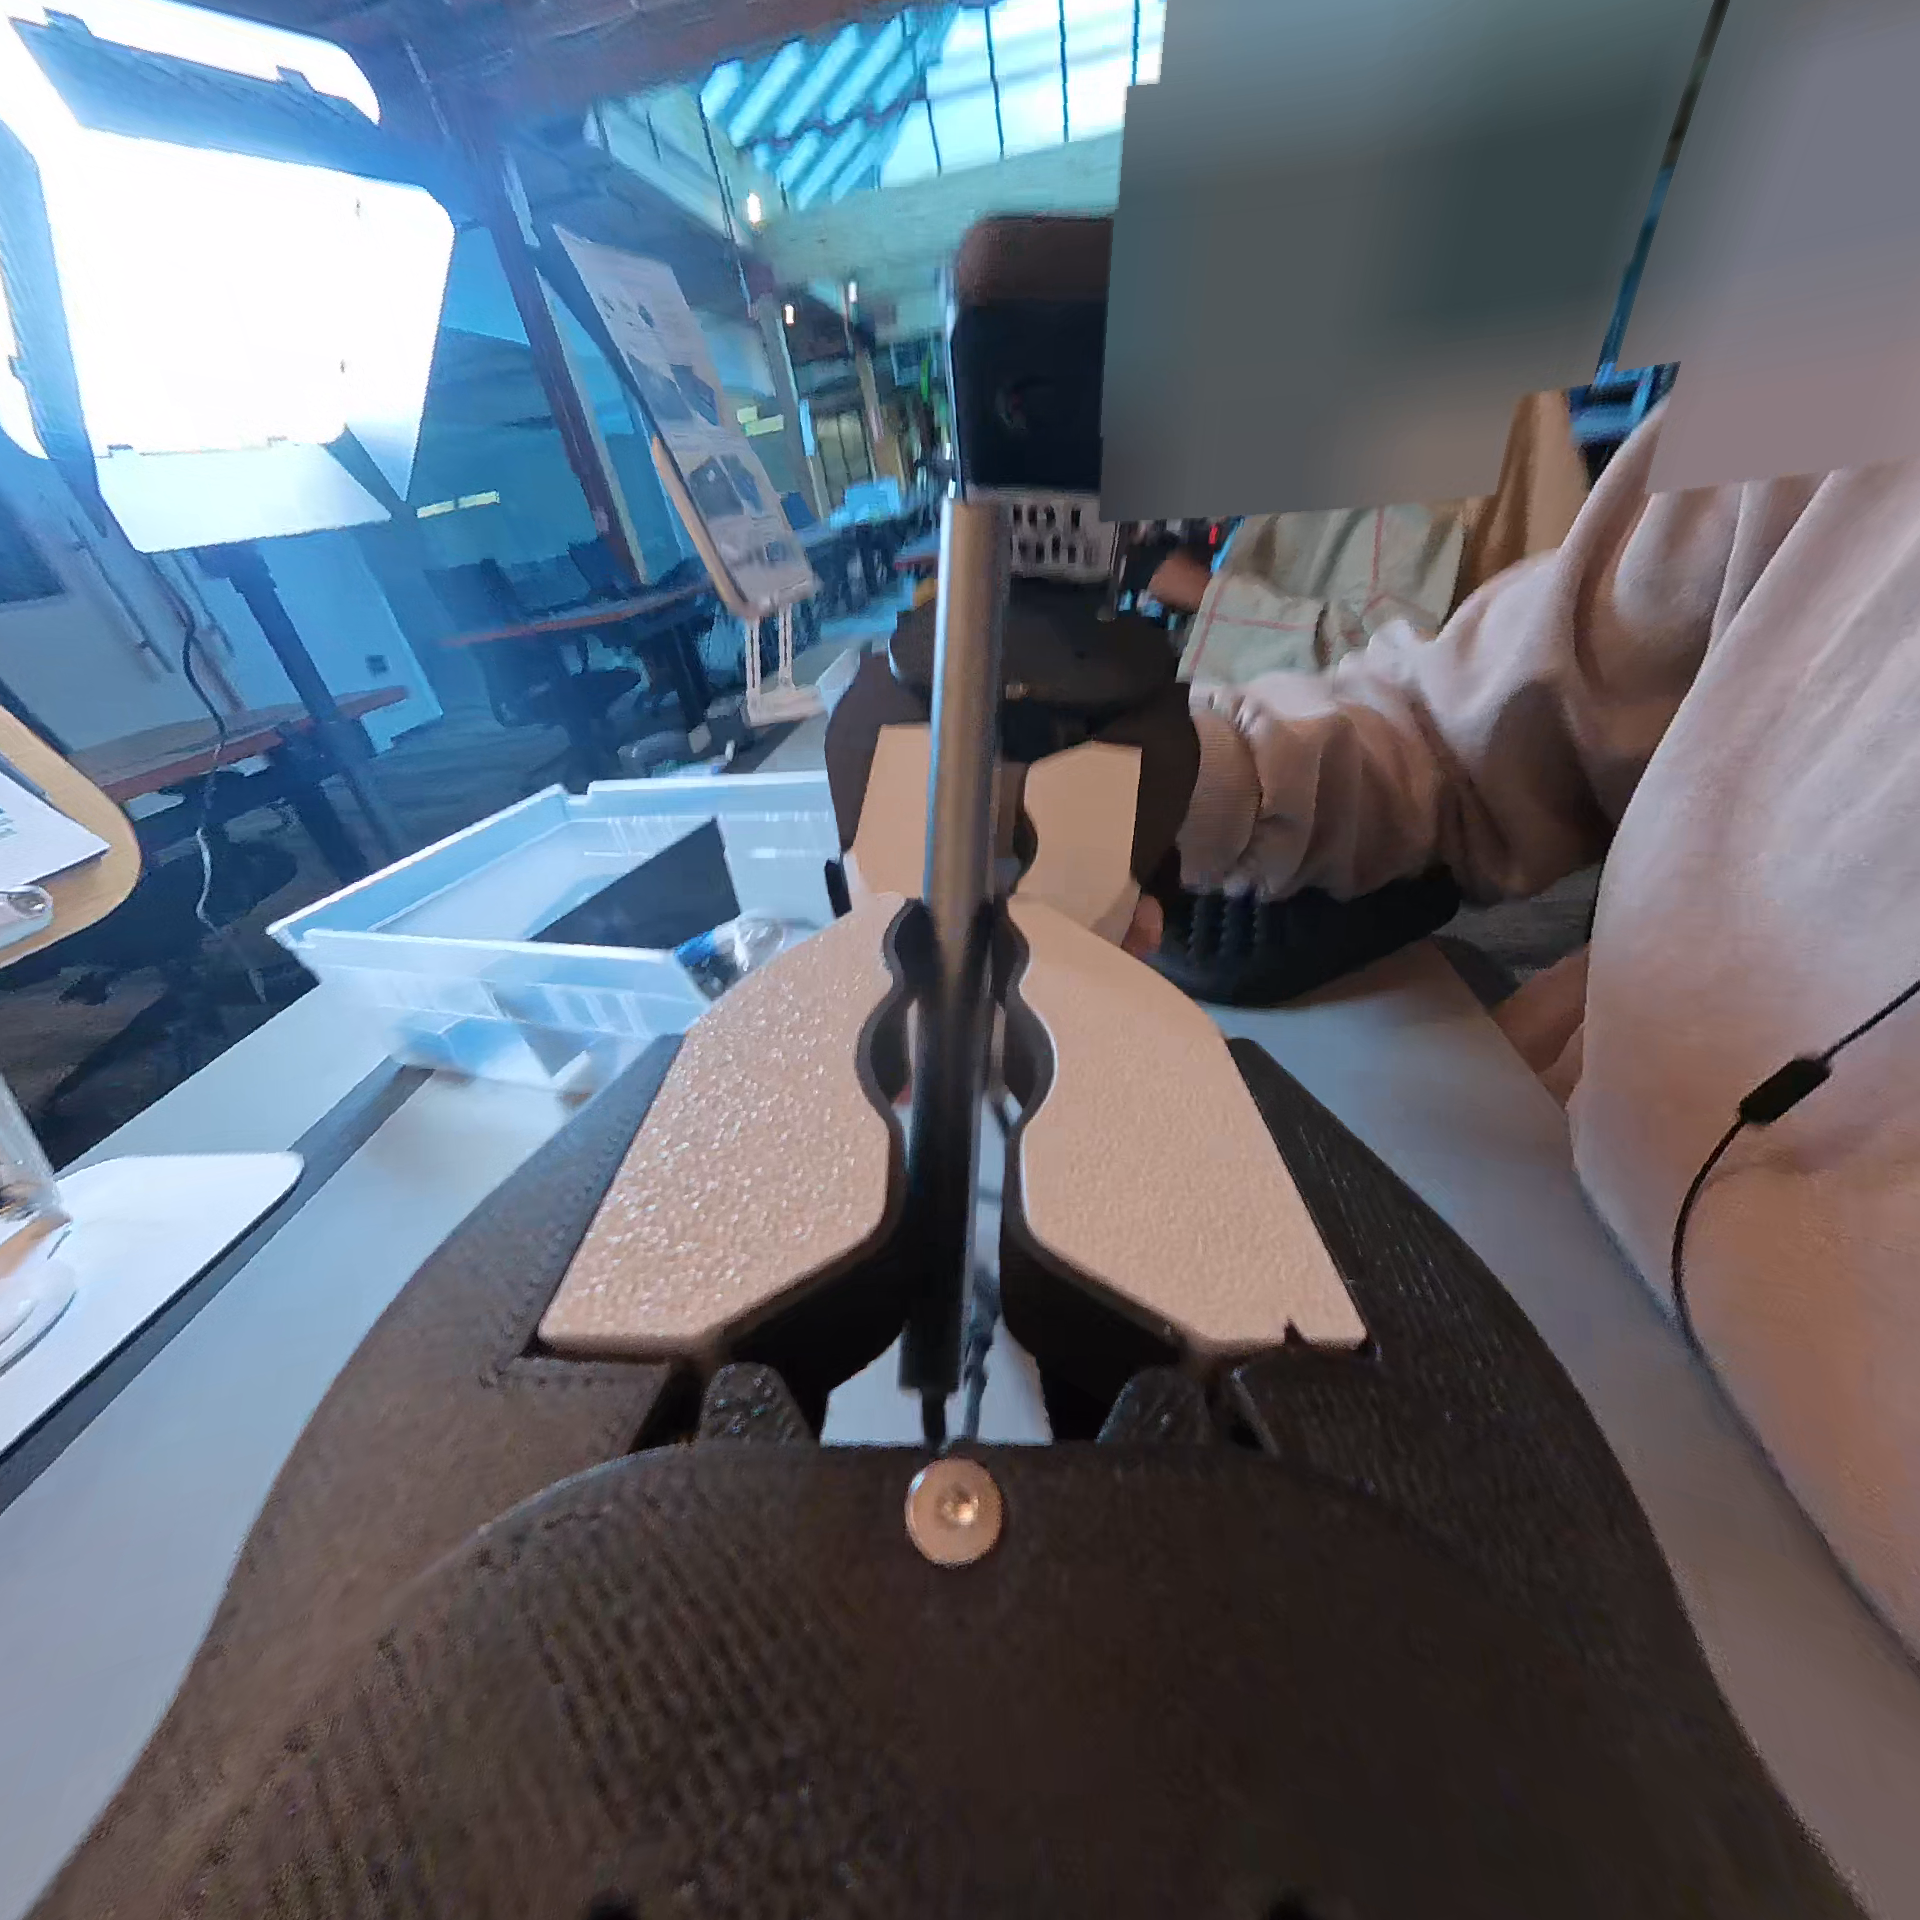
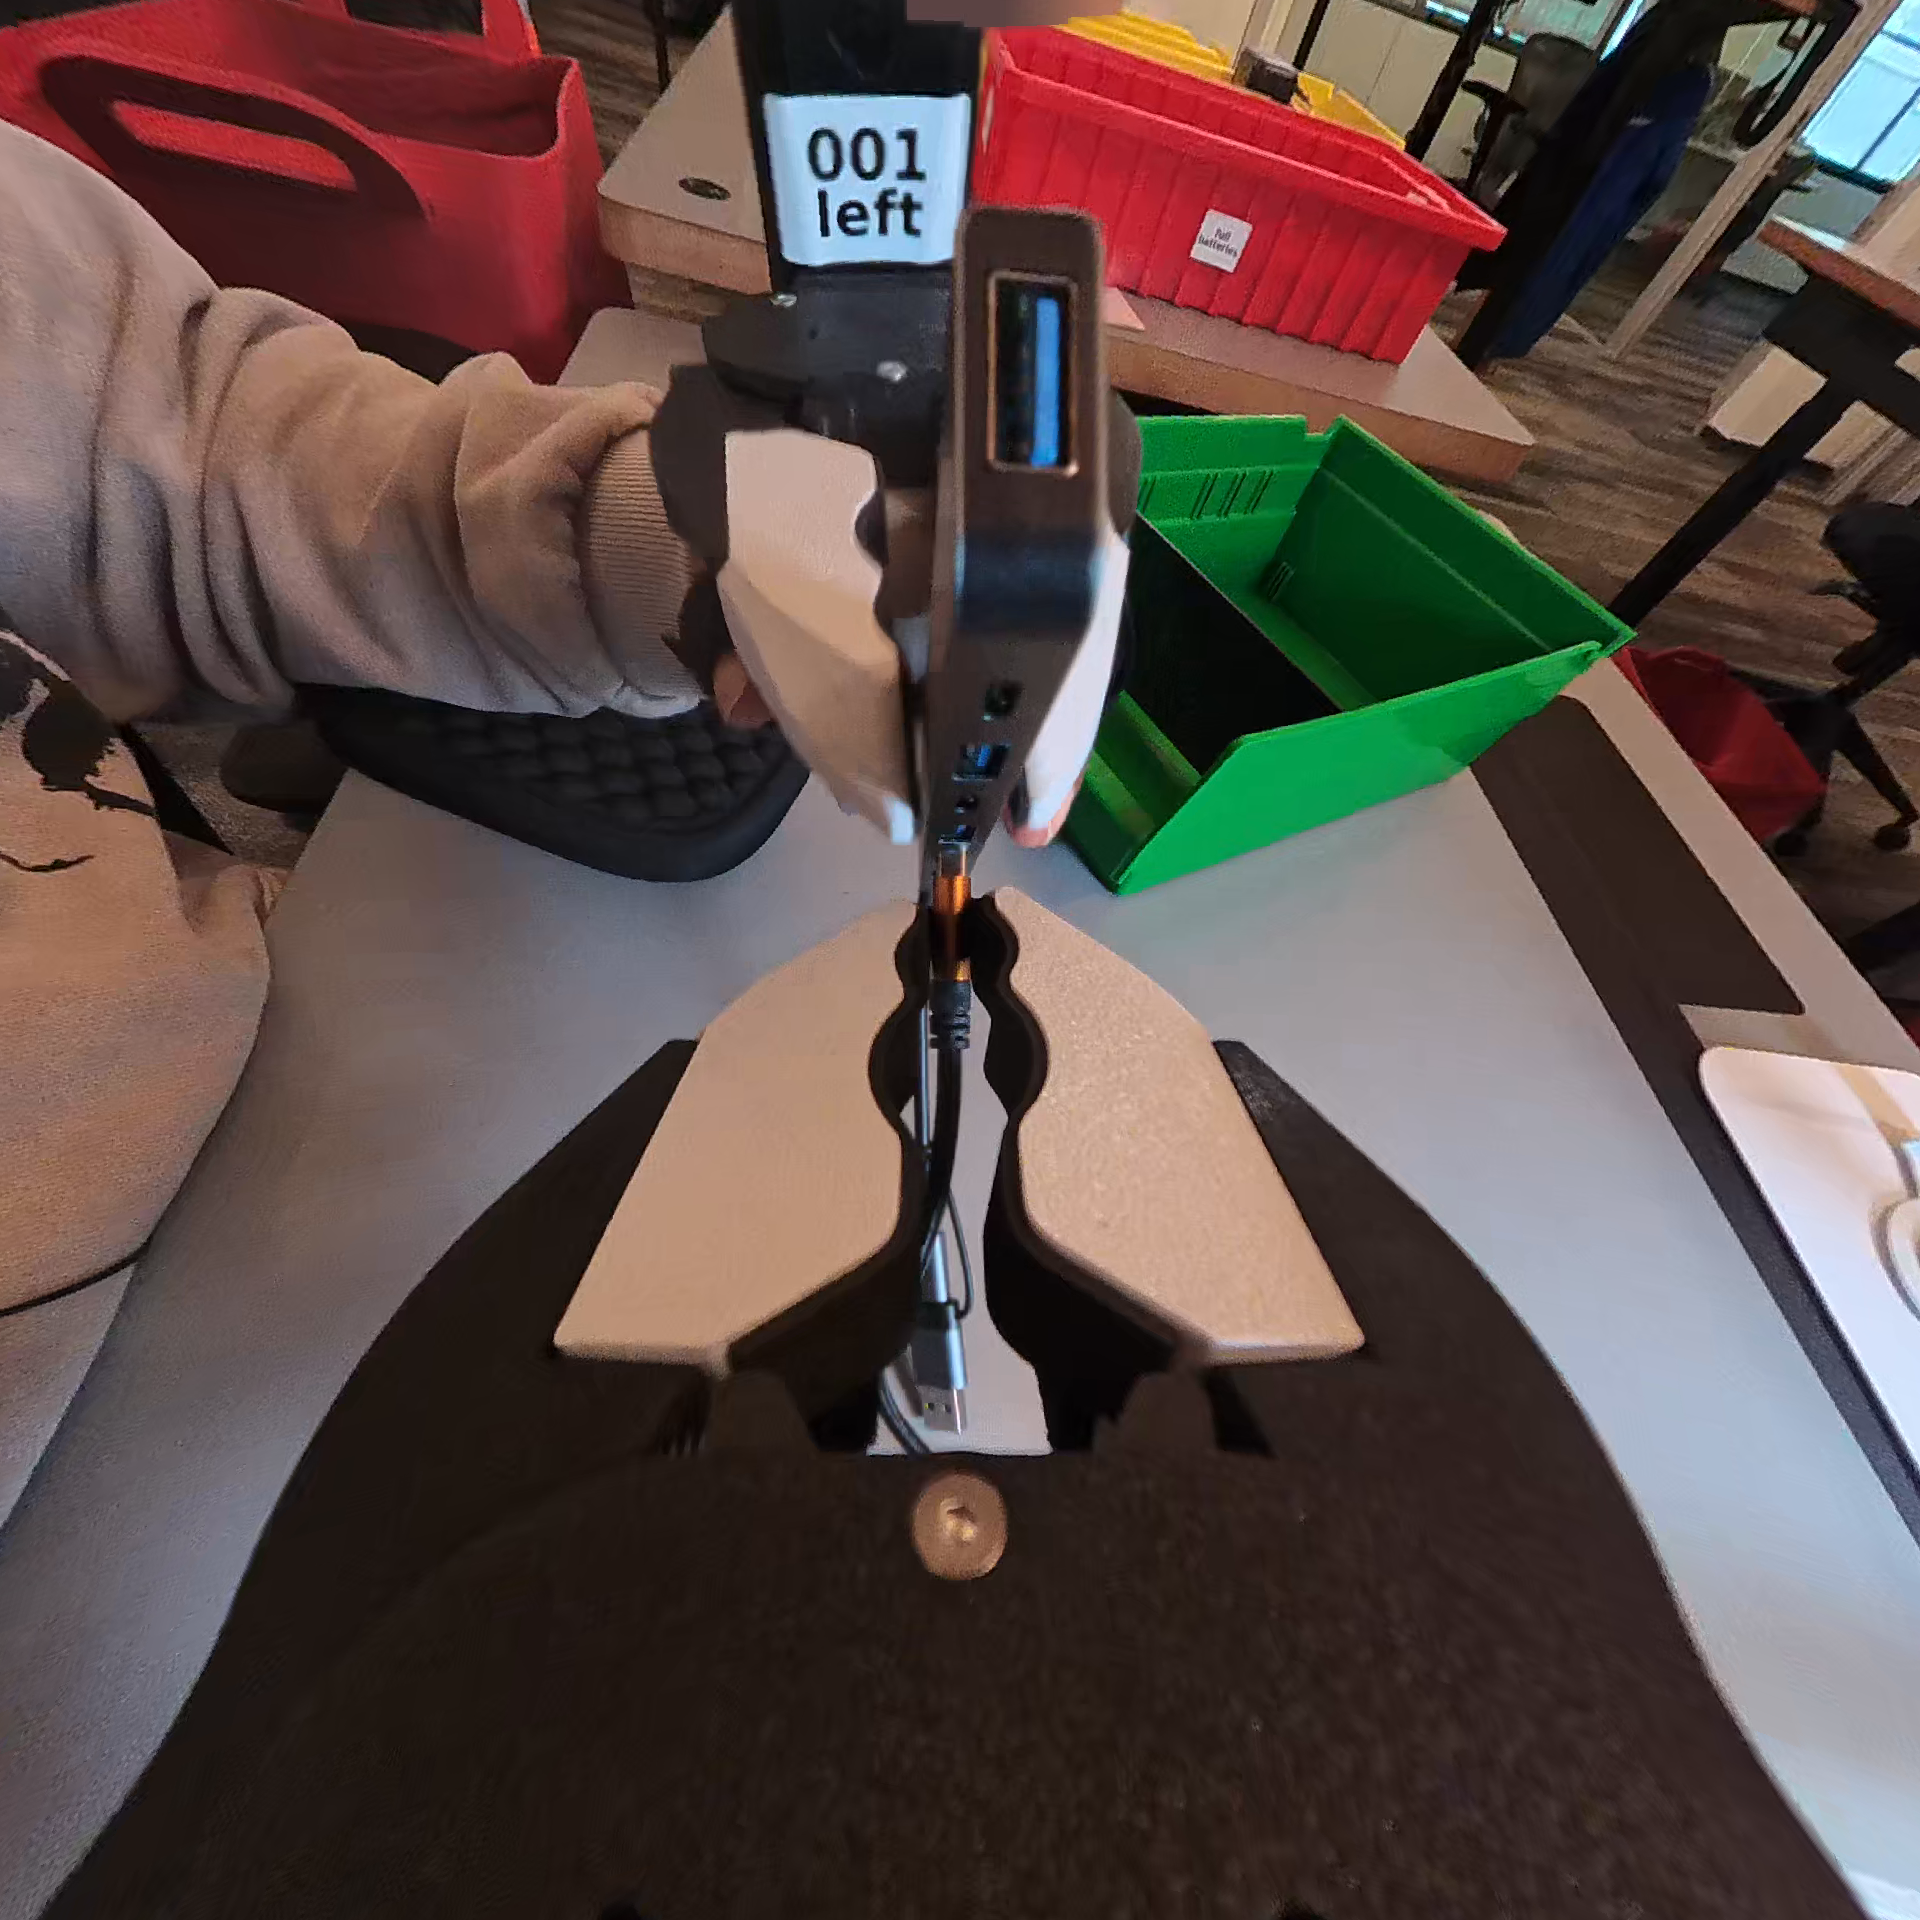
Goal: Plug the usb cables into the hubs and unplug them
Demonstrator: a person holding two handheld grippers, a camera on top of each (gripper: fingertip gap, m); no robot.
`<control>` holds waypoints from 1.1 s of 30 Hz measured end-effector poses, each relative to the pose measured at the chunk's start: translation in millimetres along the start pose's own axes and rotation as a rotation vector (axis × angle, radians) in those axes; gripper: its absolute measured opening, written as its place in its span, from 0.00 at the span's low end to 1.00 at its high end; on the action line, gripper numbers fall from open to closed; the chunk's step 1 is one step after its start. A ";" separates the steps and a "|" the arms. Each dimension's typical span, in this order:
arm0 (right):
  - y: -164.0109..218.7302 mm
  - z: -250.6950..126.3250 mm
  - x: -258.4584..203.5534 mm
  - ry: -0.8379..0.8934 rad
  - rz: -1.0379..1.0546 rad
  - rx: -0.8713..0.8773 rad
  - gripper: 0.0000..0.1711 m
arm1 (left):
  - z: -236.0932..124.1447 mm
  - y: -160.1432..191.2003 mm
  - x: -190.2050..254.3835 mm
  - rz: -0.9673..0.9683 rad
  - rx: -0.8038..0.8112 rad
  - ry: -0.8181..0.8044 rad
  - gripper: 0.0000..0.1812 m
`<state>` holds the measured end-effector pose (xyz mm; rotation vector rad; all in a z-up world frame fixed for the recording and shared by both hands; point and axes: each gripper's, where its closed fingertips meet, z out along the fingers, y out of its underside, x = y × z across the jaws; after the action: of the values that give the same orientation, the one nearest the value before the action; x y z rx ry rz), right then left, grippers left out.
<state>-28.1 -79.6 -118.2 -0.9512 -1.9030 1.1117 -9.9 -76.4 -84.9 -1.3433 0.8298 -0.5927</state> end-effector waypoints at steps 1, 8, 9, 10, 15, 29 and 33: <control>-1.6 -2.8 2.1 0.009 0.014 0.007 0.04 | 0.1 9.5 -0.9 0.035 -0.064 -0.011 0.09; -0.4 -10.4 -0.2 -0.008 -0.006 -0.028 0.04 | -1.1 12.8 1.1 0.139 -0.139 -0.024 0.06; 12.7 -12.3 4.3 0.009 -0.017 -0.100 0.04 | -7.2 0.9 -3.3 0.136 -0.081 -0.052 0.06; 25.1 -16.0 11.5 0.048 -0.036 -0.133 0.04 | -20.8 -19.7 -11.9 0.120 0.013 -0.096 0.06; -21.6 -79.1 58.0 0.199 0.030 0.061 0.04 | -74.9 -65.9 -35.5 0.097 0.223 -0.236 0.06; -92.2 -252.0 191.1 0.868 0.030 0.196 0.04 | -51.9 -43.2 -33.6 0.041 0.181 -0.195 0.06; -96.1 -279.3 192.0 0.921 0.061 0.229 0.04 | -50.3 -38.8 -35.9 0.018 0.182 -0.189 0.06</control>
<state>98.7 154.6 112.3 -1.1265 -0.9840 0.7015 -68.0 -84.3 -41.5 -1.2039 0.6187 -0.5054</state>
